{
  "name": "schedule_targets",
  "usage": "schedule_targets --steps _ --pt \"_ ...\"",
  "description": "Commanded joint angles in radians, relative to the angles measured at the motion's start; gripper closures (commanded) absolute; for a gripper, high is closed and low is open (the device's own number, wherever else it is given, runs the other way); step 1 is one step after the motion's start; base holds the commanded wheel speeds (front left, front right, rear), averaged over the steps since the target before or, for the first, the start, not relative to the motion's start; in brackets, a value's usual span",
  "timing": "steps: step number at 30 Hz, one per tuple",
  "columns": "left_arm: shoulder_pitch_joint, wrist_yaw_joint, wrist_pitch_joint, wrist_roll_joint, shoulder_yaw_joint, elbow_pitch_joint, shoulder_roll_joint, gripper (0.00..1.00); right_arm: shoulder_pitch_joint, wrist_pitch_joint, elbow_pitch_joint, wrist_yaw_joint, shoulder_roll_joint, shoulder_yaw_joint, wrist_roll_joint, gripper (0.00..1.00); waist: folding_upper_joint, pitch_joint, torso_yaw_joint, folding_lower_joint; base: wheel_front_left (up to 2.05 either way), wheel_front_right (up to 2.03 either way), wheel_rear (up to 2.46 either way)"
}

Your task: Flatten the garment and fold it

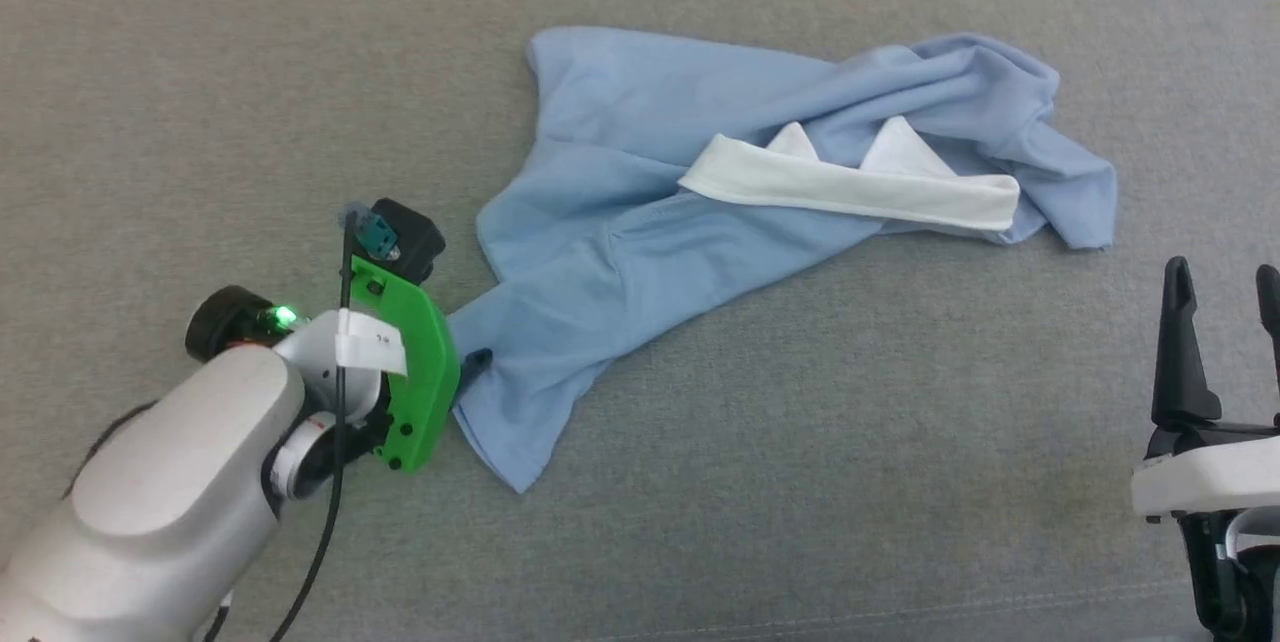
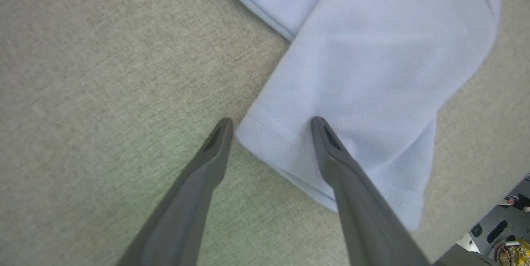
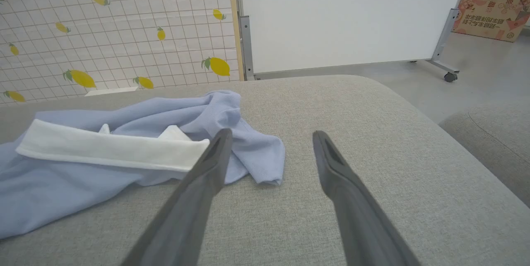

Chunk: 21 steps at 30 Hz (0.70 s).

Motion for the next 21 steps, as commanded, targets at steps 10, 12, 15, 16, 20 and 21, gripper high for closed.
schedule_targets --steps 10,12,15,16,20,21 --pt "-0.02 -0.063 0.171 -0.076 -0.055 0.053 0.018 1.0 -0.015 -0.022 0.033 -0.002 0.005 0.011 0.008 0.0 0.0 0.056 -0.036 0.0 0.0 0.0 0.0" --pt "-0.019 -0.067 0.166 -0.094 -0.045 0.04 0.017 1.0 -0.018 -0.023 0.041 -0.002 0.005 0.011 0.008 0.0 0.0 0.049 -0.034 0.0 0.0 0.0 0.0" --pt "-0.029 -0.054 0.104 -0.074 -0.02 0.036 0.015 1.0 -0.021 -0.021 0.058 -0.002 0.005 0.004 0.011 0.0 0.0 0.026 -0.028 0.0 0.0 0.0 0.0" --pt "-0.036 -0.05 0.077 -0.064 -0.011 0.037 0.014 1.0 -0.023 -0.02 0.064 -0.002 0.005 0.001 0.011 0.0 0.0 0.015 -0.025 0.0 0.0 0.0 0.0" --pt "-0.085 -0.037 -0.057 -0.004 0.039 0.045 0.015 1.0 -0.031 -0.011 0.08 -0.002 0.005 0.005 0.007 0.0 0.0 -0.029 -0.01 0.0 0.0 0.0 0.0" --pt "-0.104 -0.034 -0.101 0.019 0.054 0.048 0.017 1.0 -0.034 -0.008 0.083 -0.002 0.005 0.007 0.005 0.0 0.0 -0.041 -0.006 0.0 0.0 0.0 0.0"
